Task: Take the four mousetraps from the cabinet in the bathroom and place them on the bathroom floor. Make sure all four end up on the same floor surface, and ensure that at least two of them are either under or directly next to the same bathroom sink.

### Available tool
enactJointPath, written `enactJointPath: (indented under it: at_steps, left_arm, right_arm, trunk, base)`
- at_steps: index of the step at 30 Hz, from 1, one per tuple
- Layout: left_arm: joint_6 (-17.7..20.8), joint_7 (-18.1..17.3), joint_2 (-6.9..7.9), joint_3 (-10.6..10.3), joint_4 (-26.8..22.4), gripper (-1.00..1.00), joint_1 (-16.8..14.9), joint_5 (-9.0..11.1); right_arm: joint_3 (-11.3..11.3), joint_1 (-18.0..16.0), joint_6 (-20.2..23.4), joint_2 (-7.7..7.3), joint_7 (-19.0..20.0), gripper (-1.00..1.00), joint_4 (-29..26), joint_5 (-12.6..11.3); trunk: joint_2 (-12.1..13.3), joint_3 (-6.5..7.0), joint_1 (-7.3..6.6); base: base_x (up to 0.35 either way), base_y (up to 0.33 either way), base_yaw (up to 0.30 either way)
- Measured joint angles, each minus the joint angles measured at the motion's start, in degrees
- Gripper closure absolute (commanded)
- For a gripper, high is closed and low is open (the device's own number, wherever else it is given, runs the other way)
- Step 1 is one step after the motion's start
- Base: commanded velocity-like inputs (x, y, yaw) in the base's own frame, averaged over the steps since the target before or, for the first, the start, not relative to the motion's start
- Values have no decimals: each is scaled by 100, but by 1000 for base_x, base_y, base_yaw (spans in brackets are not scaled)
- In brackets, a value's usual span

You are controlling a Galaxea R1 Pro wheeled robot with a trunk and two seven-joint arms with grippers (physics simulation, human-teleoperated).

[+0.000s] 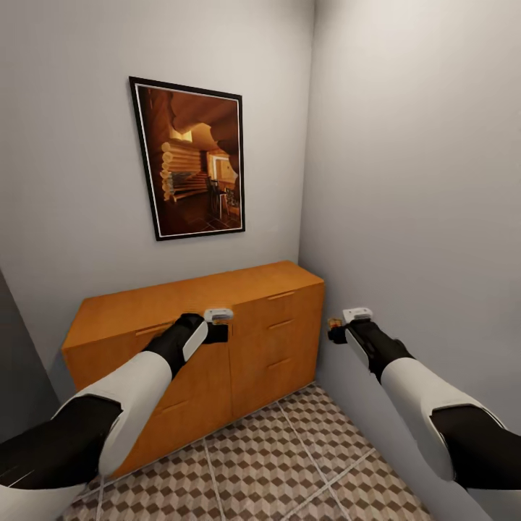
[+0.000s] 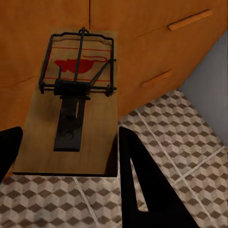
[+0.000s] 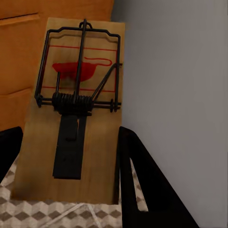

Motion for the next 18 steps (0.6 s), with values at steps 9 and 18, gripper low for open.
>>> enactJointPath:
  at_steps: [9,18]
  left_arm:
    - [174,215,-47,0,294,100,295,6]
    - [164,227,-62,-3,358,100,588,1]
  right_arm:
    - [-2,296,41,-23,-152,100,293,-55]
    - [-4,591,19,-31,-166,100,587,-51]
  trunk:
    - [0,0,2]
    - [0,0,4]
  base:
    - [-70,0,0]
    - [-316,0,0]
